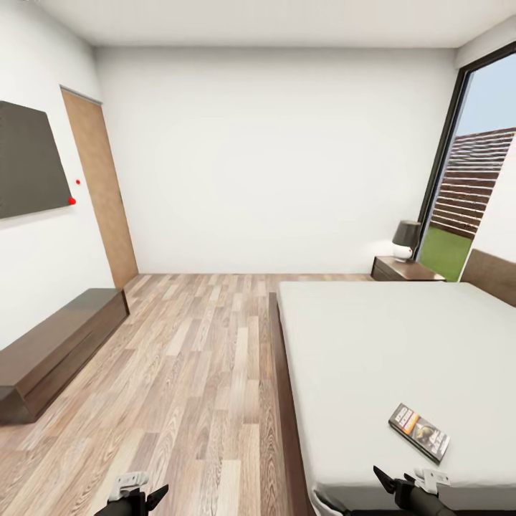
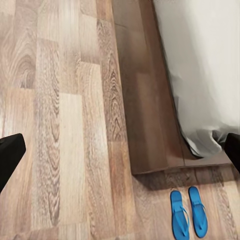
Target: In the bedroom, move the book from the bed onto either nightstand, and place the two sandals side by side next to the bed.
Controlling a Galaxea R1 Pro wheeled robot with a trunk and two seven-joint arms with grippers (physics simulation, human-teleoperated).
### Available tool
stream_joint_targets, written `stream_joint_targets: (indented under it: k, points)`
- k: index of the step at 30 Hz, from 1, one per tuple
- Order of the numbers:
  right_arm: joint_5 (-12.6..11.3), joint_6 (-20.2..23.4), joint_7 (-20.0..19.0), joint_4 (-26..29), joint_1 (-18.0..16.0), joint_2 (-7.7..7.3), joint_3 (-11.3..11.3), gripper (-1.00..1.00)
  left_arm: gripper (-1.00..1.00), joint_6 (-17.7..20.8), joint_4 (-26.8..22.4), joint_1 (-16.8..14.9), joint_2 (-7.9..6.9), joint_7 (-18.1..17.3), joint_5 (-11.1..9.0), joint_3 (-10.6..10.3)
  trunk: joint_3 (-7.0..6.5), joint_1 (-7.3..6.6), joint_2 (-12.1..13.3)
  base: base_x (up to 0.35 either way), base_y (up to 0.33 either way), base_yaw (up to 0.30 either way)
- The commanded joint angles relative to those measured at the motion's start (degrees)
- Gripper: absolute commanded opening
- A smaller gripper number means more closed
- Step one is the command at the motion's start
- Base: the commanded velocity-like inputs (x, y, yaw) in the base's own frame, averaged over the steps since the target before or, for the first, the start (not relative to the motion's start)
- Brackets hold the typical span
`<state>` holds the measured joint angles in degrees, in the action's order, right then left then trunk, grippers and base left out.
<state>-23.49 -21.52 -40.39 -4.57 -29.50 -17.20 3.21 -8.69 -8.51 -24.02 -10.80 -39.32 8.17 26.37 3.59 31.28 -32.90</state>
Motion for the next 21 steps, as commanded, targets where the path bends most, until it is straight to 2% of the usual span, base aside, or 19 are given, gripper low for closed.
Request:
stream_joint_targets:
  k: [1, 5, 21]
  points:
    - [0.0, -0.3, -0.3, -0.3, -0.1, -0.02, 0.3, 1.00, 1.00, -0.4, 0.0, -0.1, 0.00, -0.1, 0.6, 0.4, -0.10, -0.20, 0.3, 0.000, 0.000, 0.000]
    - [0.0, -0.3, -0.3, -0.3, -0.1, -0.02, 0.3, 1.00, 1.00, -0.4, 0.1, -0.1, -0.01, -0.2, 0.6, 0.4, -0.86, -1.08, 1.9, 0.000, 0.000, 0.000]
    - [0.0, -0.3, -0.3, -0.3, -0.1, -0.02, 0.3, 1.00, 1.00, -0.4, 0.1, -0.1, -0.01, -0.2, 0.6, 0.4, -0.88, -1.08, 1.9, 0.000, 0.000, 0.000]
